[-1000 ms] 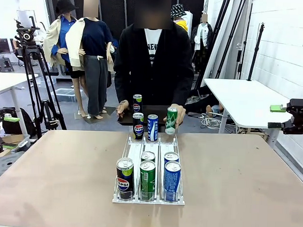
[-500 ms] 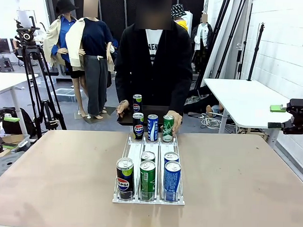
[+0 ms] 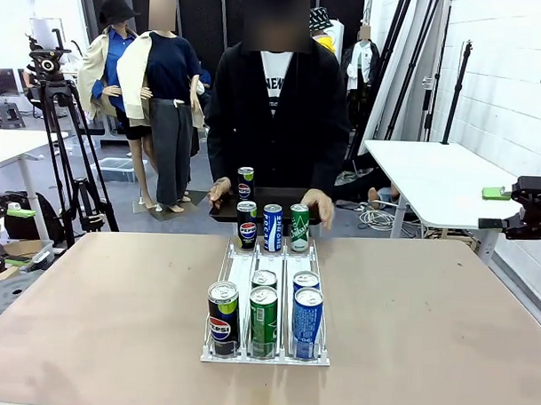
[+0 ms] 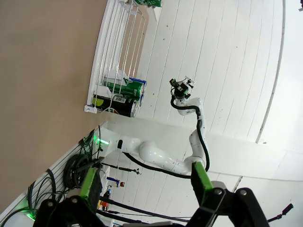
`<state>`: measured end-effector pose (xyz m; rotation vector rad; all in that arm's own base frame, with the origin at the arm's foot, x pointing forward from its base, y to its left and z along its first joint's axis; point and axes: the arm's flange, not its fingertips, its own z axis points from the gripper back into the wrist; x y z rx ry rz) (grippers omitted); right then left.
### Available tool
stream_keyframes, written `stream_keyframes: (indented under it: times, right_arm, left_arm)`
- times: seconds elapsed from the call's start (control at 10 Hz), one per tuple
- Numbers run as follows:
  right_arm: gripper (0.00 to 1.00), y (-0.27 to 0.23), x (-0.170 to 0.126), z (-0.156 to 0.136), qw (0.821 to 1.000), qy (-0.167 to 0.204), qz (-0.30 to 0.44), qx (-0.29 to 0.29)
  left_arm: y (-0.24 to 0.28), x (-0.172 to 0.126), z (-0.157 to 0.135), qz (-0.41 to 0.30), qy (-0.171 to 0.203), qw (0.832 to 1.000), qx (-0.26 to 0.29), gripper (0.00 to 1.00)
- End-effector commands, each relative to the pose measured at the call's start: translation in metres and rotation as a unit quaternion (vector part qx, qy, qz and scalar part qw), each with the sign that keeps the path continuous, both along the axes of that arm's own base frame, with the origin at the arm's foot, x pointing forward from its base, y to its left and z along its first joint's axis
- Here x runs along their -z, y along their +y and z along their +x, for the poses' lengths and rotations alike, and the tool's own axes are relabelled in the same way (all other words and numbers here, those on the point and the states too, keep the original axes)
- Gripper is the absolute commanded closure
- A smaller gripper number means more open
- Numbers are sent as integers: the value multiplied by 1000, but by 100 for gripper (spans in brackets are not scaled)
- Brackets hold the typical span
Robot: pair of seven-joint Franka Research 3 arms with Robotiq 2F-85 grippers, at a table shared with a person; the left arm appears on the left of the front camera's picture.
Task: Retrieve and hand over the desired beverage to the person.
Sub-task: Pick up another can of the same type that the person held from the Automatic Can Dispenser.
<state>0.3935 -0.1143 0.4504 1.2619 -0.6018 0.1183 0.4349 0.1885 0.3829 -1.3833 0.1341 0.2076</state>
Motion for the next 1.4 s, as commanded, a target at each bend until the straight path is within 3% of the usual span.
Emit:
stream_keyframes:
  times: [0.0,1.1,1.3]
  right_arm:
    - [0,1,0,0,1000,-1,-1,1]
    - [0,7,-1,4,1000,4,-8,-1]
    - [0,24,-8,4,1000,6,-4,-28]
  left_arm:
    - [-1,-3,-4,3,-1,1000,2,0]
    - [-1,-3,-4,3,-1,1000,2,0]
    - [-1,-3,-4,3,-1,1000,2,0]
